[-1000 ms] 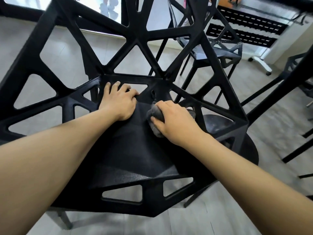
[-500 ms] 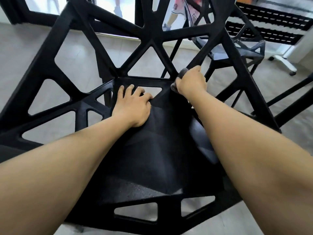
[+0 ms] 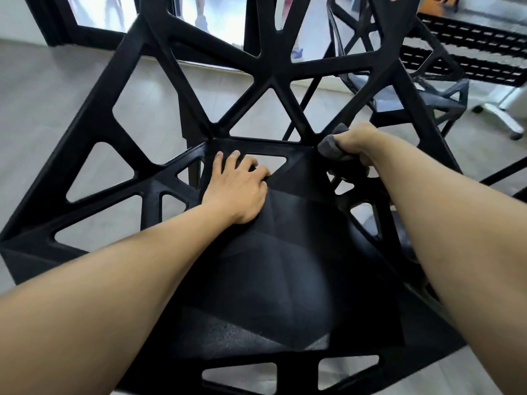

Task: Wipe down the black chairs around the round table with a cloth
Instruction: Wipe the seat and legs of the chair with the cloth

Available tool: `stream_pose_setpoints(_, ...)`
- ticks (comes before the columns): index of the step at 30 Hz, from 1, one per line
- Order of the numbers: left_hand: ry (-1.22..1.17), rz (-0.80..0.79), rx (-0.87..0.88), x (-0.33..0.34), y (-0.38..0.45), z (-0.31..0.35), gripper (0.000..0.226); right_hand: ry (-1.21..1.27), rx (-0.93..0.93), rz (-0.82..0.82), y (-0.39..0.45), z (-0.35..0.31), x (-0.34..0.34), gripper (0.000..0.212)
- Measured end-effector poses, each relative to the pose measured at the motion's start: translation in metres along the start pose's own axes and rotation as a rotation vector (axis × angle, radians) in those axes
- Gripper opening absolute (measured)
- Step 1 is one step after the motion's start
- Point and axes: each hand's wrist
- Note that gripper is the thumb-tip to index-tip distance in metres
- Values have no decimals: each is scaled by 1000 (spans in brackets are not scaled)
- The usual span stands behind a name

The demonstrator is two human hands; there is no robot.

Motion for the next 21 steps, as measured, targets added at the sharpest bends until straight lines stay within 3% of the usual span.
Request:
stream_pose_setpoints(3, 1, 4, -3, 0, 1, 0, 42, -53, 50, 45, -1, 1, 5, 15)
stream_pose_setpoints(6, 8, -3, -6, 0, 0, 0, 42, -259, 72, 313, -11, 4, 31, 58)
stream_pose_setpoints(8, 13, -6, -5, 0, 0, 1, 42, -329, -20, 441, -22, 8, 48, 63)
stream_pose_setpoints(11, 9, -12, -10, 0, 0, 1, 42, -547, -248, 513, -36, 14, 64, 50)
stream_pose_setpoints(15, 12, -19, -10, 0, 0, 1, 42, -615, -426, 467, -53, 26, 60, 43)
stream_pose_setpoints(21, 12, -6, -9, 1, 0, 2, 42, -413, -707, 268, -92, 30, 81, 34)
Point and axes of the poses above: each hand's wrist, its own y-axis towards the middle knuckle, its own x-axis out of the palm, z = x × y, and after that the axes turned 5 degrees about -y, right-handed
